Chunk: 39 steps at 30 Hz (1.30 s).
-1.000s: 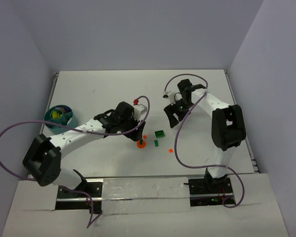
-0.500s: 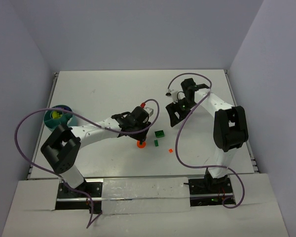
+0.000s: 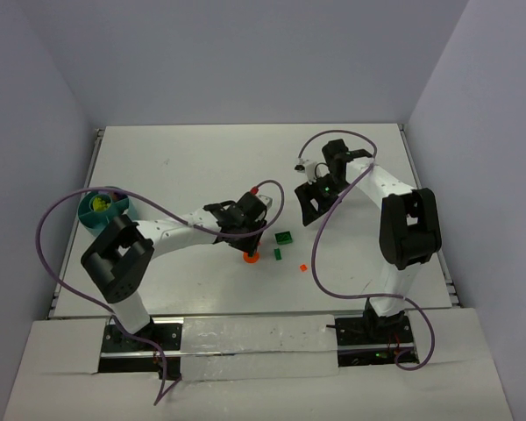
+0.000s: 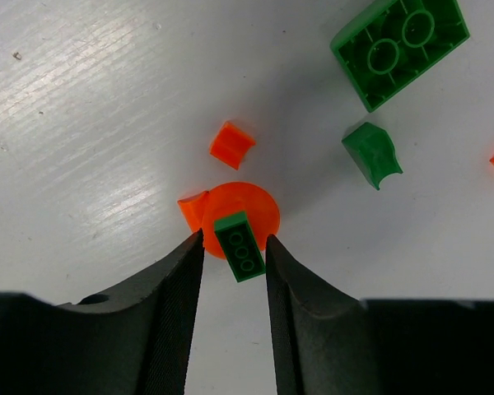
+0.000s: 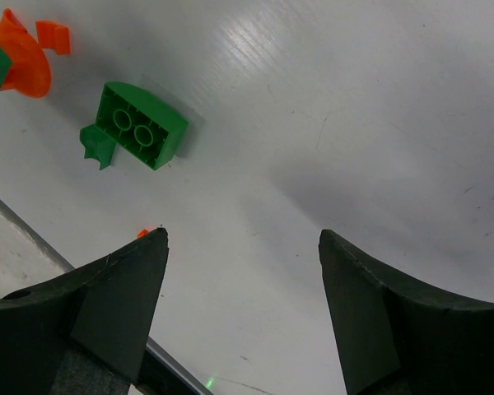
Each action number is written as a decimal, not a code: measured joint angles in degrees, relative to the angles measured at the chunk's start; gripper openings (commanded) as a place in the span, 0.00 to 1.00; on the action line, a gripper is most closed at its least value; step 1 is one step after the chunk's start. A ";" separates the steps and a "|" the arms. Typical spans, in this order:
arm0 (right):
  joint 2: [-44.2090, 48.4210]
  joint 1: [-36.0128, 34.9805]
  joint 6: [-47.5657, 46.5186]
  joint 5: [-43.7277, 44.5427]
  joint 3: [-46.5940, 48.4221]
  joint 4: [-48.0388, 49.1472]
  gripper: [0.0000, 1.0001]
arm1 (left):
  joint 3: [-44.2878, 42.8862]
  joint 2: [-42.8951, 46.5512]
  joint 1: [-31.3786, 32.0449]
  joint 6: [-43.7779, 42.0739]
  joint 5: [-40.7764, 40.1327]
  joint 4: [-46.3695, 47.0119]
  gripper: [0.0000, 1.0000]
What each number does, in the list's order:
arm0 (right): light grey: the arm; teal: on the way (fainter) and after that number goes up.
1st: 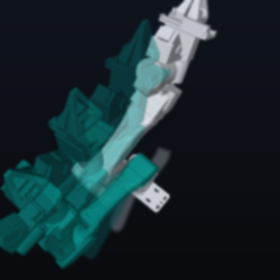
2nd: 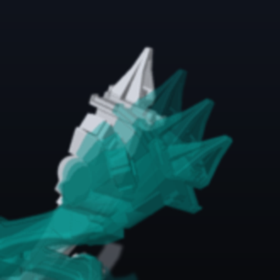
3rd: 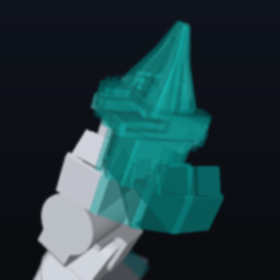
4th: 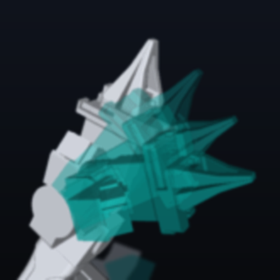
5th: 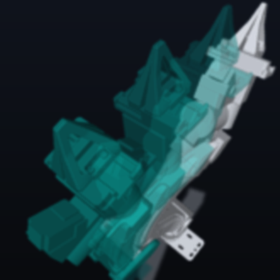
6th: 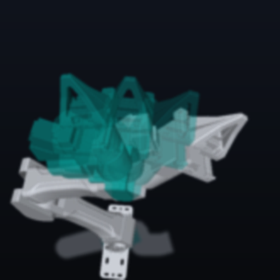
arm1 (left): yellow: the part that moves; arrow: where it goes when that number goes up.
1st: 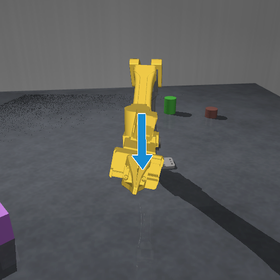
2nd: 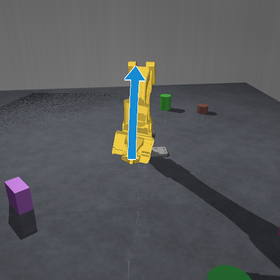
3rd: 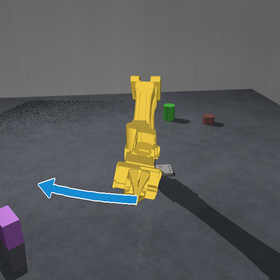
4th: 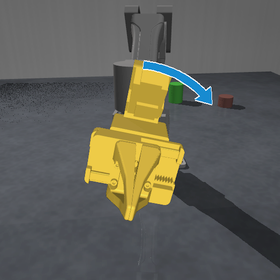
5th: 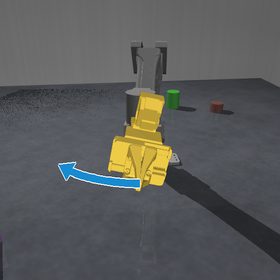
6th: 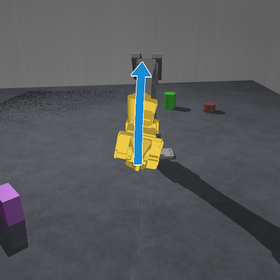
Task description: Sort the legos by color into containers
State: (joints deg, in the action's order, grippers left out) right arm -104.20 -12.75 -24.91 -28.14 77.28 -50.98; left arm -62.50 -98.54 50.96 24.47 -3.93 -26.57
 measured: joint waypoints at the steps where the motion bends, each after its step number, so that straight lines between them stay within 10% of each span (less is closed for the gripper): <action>1: 0.00 0.04 0.00 0.00 0.00 0.00 0.81 | 0.00 -0.17 0.00 0.04 0.11 0.00 0.42; 22: 0.49 0.39 1.56 -5.78 0.83 -0.33 0.80 | -2.52 -0.77 -2.62 -3.44 2.32 -2.62 0.00; 31: 8.16 -1.09 6.43 -28.43 2.44 2.50 0.77 | 0.66 18.92 -21.61 -9.79 33.09 5.16 0.00; 39: 11.50 -5.99 13.97 -42.05 6.08 11.02 0.66 | 8.26 24.91 -22.95 -11.17 60.17 15.08 0.00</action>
State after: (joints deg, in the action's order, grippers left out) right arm -92.70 -18.75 -10.94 -70.19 83.35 -39.96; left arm -54.24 -73.63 28.01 13.30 56.25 -11.48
